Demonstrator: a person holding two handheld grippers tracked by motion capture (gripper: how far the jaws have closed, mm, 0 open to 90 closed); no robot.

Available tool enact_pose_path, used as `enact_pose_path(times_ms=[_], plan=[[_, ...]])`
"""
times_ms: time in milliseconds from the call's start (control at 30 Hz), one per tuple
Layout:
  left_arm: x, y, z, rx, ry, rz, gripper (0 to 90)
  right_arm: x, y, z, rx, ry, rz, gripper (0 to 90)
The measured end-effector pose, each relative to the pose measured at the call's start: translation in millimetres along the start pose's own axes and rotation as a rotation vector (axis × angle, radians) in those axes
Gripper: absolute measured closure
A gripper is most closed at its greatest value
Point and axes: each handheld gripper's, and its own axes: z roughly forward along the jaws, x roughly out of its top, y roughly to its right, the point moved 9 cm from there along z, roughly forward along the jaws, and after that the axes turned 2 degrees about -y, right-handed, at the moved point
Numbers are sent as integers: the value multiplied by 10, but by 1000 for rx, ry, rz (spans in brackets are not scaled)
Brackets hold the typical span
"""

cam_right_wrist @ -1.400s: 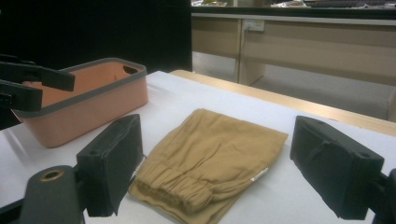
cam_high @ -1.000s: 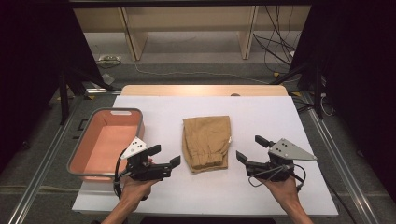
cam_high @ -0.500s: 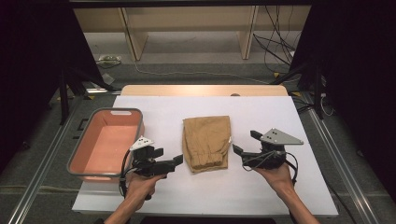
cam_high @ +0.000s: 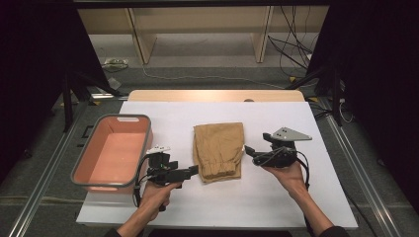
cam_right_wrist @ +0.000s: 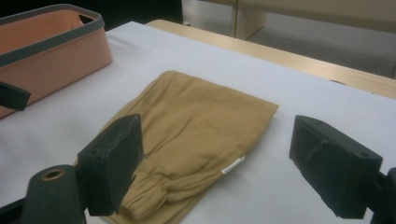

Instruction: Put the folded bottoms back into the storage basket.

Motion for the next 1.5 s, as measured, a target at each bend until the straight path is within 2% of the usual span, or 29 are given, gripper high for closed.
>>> enact_pose_path(times_ms=[267, 500, 1133, 1467, 1500], plan=[[-29, 72, 137, 13, -39, 21, 105, -2, 93, 79, -8, -23, 11, 187], [-30, 60, 214, 25, -55, 8, 110, -13, 140, 141, -12, -37, 12, 190], [-27, 59, 306, 39, -77, -2, 116, -33, 267, 273, -19, -69, 43, 193], [-21, 49, 352, 56, -87, -4, 121, -31, 268, 349, -14, -81, 43, 192], [-21, 47, 360, 60, -91, 6, 121, -32, 268, 357, -13, -83, 41, 192]])
